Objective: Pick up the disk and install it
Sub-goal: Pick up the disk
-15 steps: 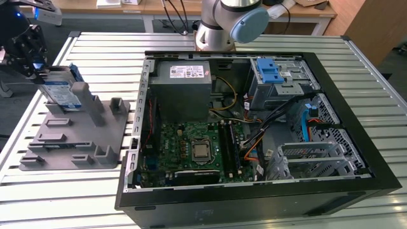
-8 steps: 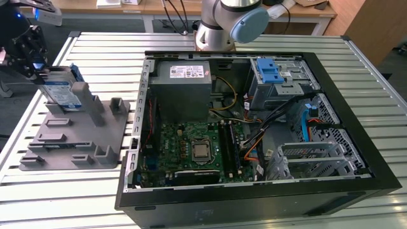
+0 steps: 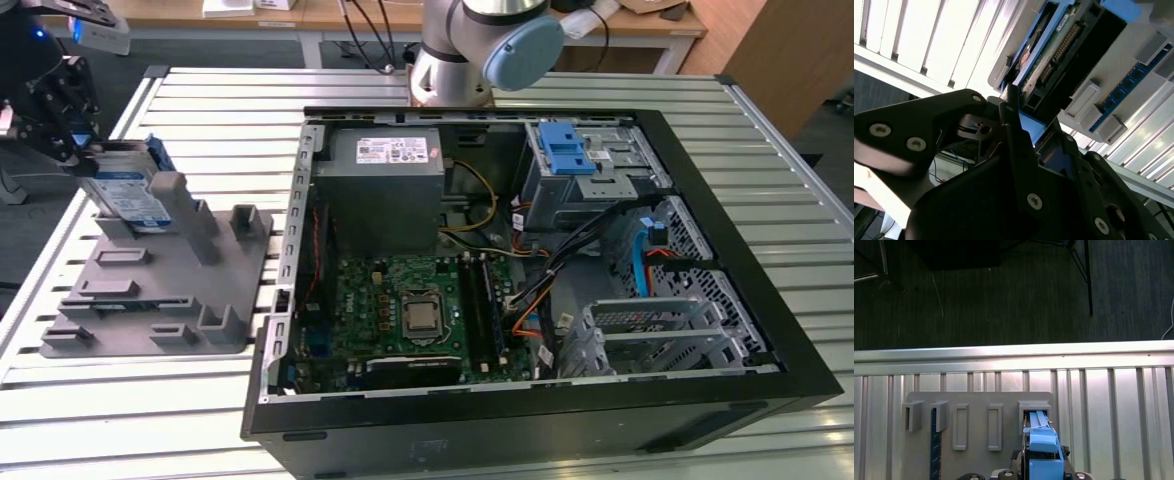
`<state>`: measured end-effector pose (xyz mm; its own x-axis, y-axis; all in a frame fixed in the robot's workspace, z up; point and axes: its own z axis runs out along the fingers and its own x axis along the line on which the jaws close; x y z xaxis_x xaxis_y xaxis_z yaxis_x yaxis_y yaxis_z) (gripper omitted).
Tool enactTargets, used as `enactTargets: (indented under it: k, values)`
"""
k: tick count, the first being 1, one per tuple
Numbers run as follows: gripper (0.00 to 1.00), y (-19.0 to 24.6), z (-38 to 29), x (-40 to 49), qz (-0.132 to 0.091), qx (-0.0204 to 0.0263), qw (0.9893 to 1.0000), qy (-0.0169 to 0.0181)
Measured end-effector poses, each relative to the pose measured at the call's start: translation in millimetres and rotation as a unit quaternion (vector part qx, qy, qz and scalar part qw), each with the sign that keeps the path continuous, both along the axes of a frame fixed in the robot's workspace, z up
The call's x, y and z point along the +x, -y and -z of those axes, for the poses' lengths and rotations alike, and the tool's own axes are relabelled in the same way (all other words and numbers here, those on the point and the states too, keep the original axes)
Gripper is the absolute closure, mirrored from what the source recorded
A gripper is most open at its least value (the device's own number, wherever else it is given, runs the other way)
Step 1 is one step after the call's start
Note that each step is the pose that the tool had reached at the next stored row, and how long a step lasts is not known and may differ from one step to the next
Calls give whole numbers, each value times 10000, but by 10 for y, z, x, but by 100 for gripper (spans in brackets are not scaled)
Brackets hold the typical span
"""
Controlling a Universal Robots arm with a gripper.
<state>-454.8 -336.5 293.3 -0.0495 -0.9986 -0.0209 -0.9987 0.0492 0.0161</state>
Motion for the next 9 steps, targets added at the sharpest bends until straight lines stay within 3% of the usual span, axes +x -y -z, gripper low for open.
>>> enactTargets:
  k: [1,9]
  values:
    - [64,0,0,0,0,0,10000,0]
    - [64,0,-1,0,0,0,10000,1]
